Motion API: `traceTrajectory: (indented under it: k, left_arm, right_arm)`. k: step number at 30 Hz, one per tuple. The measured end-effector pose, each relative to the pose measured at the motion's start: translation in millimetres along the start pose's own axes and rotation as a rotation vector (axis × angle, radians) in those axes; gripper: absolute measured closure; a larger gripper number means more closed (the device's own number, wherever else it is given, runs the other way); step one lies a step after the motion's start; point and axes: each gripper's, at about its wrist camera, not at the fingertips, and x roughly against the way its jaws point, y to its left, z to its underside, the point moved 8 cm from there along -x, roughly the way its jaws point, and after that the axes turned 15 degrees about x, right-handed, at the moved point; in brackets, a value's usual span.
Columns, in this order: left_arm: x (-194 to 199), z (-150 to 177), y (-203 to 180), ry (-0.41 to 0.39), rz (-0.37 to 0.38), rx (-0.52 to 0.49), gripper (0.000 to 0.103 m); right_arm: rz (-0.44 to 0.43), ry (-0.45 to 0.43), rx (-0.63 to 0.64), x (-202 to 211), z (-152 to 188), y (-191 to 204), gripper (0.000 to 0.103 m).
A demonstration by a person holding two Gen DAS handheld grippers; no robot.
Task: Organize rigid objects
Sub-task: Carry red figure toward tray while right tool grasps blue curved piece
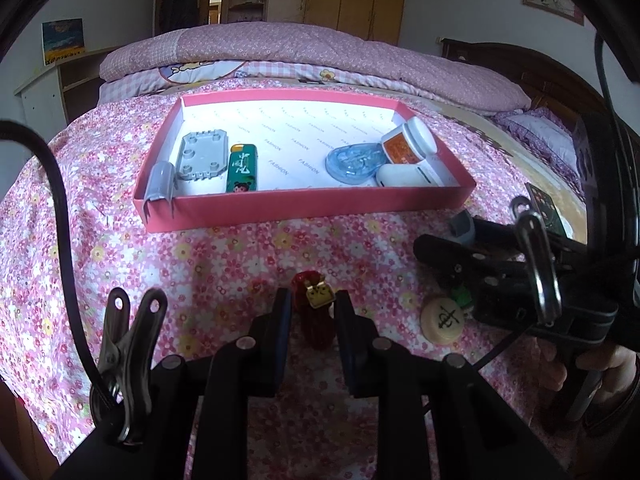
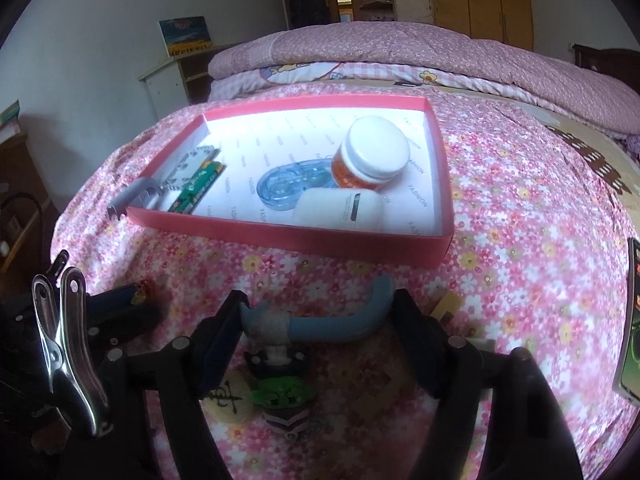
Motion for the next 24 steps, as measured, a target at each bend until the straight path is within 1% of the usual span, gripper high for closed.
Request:
traceTrajectory:
  k: [8, 13, 24]
  left_arm:
    - [10.8, -8.7, -2.3, -0.022, 0.019, 0.009, 0.080]
    - [15.5, -20.4, -0.9, -0.039, 0.026, 0.019, 0.080]
    - [12.1, -64.4, -4.5, -0.085, 0.017, 0.009, 0.080]
  right_arm:
    - [-0.038, -0.022, -0.053, 12.0, 0.1, 0.3, 0.029]
    - [-0.047, -0.039, -0.056, 18.9, -5.8, 2.0, 0.029]
    - [-0.062, -0.060, -0.052, 24.1, -26.9, -0.9, 0.029]
